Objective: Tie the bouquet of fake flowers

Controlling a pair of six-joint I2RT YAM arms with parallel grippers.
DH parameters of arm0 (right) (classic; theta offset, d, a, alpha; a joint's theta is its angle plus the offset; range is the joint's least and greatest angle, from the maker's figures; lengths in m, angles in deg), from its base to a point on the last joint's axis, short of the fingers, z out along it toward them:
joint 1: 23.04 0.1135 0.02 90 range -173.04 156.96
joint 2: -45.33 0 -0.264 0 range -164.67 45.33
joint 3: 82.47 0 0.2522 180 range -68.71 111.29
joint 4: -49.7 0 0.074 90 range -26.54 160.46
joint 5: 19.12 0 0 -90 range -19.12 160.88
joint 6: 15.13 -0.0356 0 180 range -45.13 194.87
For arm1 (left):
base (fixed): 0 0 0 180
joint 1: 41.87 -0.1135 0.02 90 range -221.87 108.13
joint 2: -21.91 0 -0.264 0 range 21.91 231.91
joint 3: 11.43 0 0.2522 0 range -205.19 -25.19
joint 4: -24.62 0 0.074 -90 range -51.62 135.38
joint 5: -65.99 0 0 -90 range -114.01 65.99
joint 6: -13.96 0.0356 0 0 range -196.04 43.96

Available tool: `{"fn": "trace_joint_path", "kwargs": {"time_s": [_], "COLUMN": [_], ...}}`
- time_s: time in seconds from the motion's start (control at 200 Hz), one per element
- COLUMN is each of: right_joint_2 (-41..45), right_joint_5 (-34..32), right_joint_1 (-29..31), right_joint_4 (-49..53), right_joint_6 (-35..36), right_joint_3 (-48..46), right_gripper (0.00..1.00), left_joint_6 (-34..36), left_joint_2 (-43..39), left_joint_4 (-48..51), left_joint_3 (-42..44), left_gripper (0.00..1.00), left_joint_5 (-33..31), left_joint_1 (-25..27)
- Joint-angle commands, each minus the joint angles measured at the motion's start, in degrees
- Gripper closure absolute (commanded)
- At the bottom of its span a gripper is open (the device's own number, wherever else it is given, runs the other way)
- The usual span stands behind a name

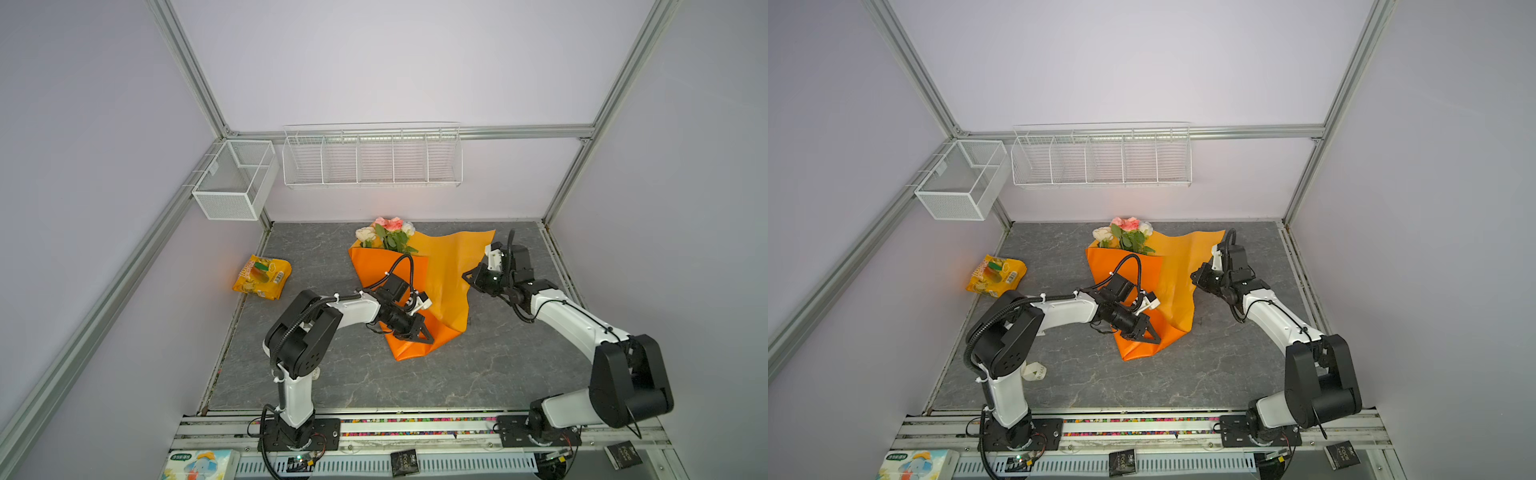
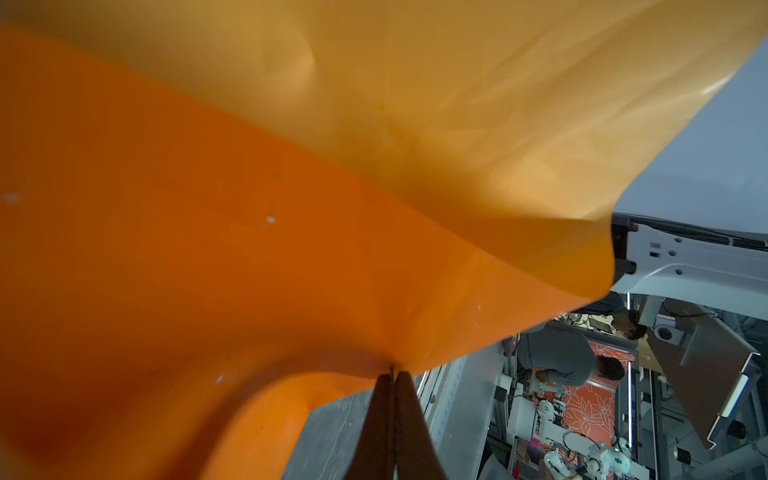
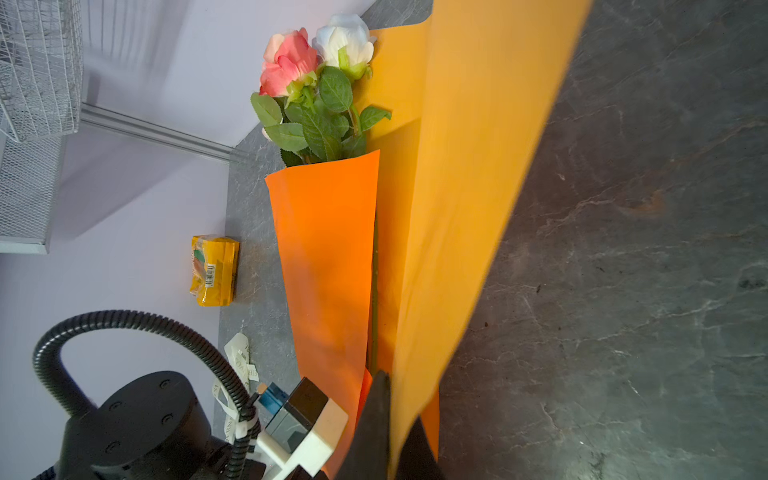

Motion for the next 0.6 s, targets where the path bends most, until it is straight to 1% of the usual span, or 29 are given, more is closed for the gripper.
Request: {"fn": "trace_joint_path", "kwargs": {"time_s": [0.0,0.075,0.17,0.325,0.48,0.595], "right_joint_2": [0.78,1.09,1.68,1.54,0.43,0.62], "right_joint_5": [-0.39,0.82,1.69,1.44,1.69,1.58], "right_joint_1": [-0.01,0.02,0.67,2.75,4.00,5.49], "right_joint_4": [0.60,-0.62,-1.85,-1.98,-2.36,-3.05], "right_joint_6": [-0.34,-0.57,-0.95,-0.89,-1.45,-1.67], "right_joint_3": [-0.87,-1.02,-0.80,0.30,0.57,0.95], "right_gripper": [0.93,0.93,0.93,0.93,0.93,0.93], "left_joint_6": [3.41,2.76,2.06,0.72,0.15,-0.61], "left_joint_2": [3.26,5.06,5.96,6.37,6.96,3.57], "left_joint_4": [4.23,5.05,5.70,6.20,5.01,2.90], "left_joint_3": [-3.50,-4.29,-4.39,-3.36,-1.97,-0.26], "left_gripper": [1.00,1.00,1.00,1.00,1.00,1.00], "left_joint_5": [0.36,-2.04,-6.94,-14.22,-14.34,-15.23], "left_joint_1": [1.37,1.49,1.49,1.49,1.49,1.49]}}
